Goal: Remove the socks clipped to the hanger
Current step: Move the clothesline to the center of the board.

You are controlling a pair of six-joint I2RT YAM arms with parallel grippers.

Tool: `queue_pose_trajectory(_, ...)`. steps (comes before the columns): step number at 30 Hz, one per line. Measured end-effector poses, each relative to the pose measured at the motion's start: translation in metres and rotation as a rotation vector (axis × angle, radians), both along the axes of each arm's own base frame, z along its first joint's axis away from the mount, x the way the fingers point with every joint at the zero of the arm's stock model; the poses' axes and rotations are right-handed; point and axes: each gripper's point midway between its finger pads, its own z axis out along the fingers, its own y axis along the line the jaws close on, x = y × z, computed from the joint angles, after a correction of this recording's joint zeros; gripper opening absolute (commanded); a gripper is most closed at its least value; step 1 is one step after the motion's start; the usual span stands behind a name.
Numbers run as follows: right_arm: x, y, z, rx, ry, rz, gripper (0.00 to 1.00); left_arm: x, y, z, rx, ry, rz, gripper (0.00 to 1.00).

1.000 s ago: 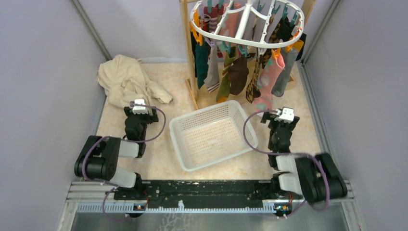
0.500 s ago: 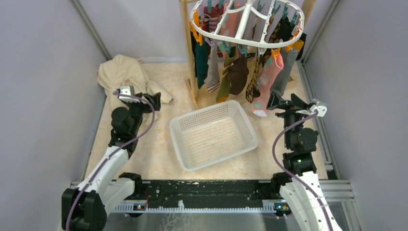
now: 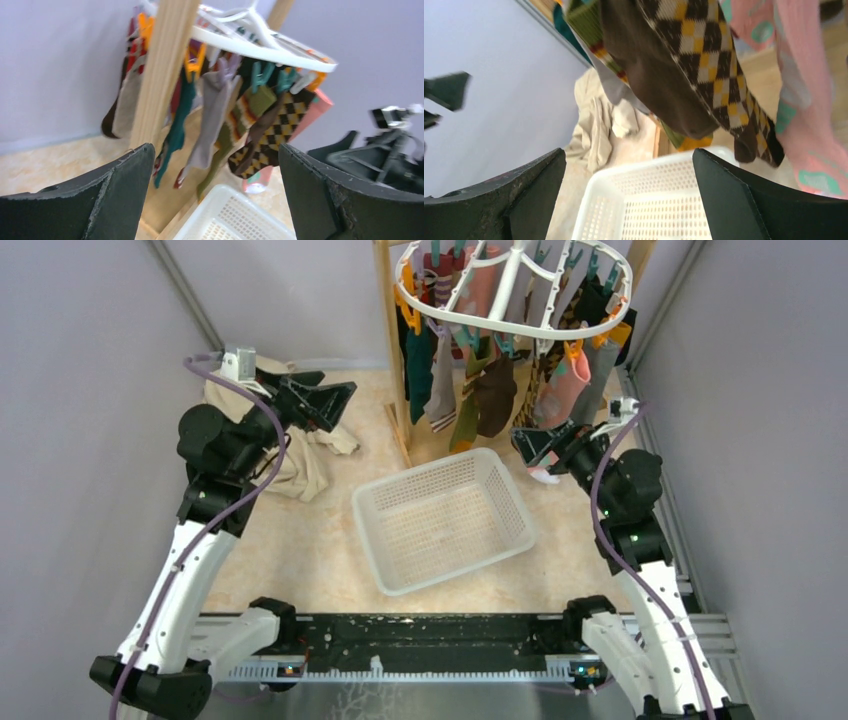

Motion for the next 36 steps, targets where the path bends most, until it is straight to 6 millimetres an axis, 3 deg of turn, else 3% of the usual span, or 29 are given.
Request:
queue_pose_trajectory(4,0.005,0.008,-0.025,-0.026,0.11,0.046,0.98,-0.018,-0.023,0.026,0.012,-0.079,-0.089,0.99)
queue_pose_trajectory(9,0.006,0.013,-0.048,-0.045,0.201,0.079,0.98,-0.027,-0.047,0.026,0.083,-0.177,-0.144,0.99)
queue_pose_trajectory(11,0.003,0.014,-0.052,-0.047,0.205,0.088,0.98,-0.019,-0.05,0.027,0.103,-0.177,-0.132,0.99)
queue_pose_trajectory(16,-0.002,0.012,-0.066,-0.063,0.221,0.084,0.98,0.031,-0.053,0.029,0.083,-0.031,-0.038,0.99)
queue_pose_trajectory(21,-0.002,0.01,-0.074,-0.085,0.242,0.081,0.98,0.053,-0.06,-0.028,0.083,0.154,-0.04,0.99)
queue_pose_trajectory(26,-0.003,0.005,-0.084,-0.114,0.251,0.054,0.98,0.054,-0.068,-0.089,0.089,0.334,-0.089,0.99)
queue_pose_trajectory(28,-0.002,0.002,-0.091,-0.123,0.269,0.034,0.98,0.054,-0.072,-0.105,0.09,0.387,-0.113,0.99)
queue_pose_trajectory(36,-0.009,-0.005,-0.135,-0.176,0.369,0.018,0.98,0.024,-0.076,-0.171,0.083,0.526,-0.203,0.99)
